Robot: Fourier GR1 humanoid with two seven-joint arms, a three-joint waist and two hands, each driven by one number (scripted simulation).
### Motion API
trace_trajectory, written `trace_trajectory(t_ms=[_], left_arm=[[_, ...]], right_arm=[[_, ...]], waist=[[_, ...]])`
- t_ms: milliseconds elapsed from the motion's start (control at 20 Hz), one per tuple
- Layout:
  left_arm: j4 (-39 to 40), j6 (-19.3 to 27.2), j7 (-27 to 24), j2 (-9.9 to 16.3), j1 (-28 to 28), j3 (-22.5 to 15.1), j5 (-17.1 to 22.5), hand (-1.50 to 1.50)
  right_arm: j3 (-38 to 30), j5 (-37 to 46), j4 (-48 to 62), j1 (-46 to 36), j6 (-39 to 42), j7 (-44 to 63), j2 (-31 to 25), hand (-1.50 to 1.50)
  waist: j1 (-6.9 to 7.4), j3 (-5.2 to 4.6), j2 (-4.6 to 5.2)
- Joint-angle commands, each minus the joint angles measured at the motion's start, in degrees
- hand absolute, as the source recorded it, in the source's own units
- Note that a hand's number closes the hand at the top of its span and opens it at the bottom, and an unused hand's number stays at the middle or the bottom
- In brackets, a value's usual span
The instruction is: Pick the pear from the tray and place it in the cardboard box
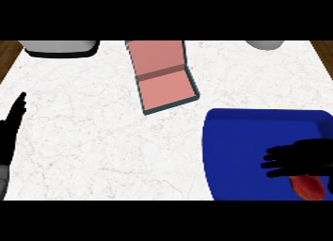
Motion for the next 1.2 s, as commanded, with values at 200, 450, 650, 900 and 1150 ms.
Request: trace_trajectory(t_ms=[200,450,650,900,1150], left_arm=[[-5.81,0.36,2.79,-1.24,3.11,1.52,-1.97,0.0],[-0.31,-0.3,1.36,-3.27,-0.84,1.31,-4.25,0.0],[-3.57,-1.38,0.65,-3.18,2.47,1.53,-2.94,0.0],[-3.16,-1.92,2.65,-2.61,0.67,2.65,-3.04,0.0],[-2.67,-0.39,1.36,-2.87,2.72,3.59,-3.07,0.0]], right_arm=[[-2.9,6.1,-0.76,2.52,1.73,-2.02,0.35,-1.5],[-3.91,9.55,3.98,4.37,-2.25,0.86,8.41,1.5],[-8.21,5.07,4.8,2.15,-6.33,-3.39,9.22,1.5],[-9.44,5.34,1.35,6.3,-11.8,-0.56,11.89,1.5],[-21.2,-3.34,5.62,5.99,-7.2,25.89,16.67,1.5]], waist=[[0.11,0.03,-0.08],[-0.14,0.03,0.06],[0.41,0.07,0.04],[-0.43,0.05,-0.05],[-2.88,-0.24,-0.81]])
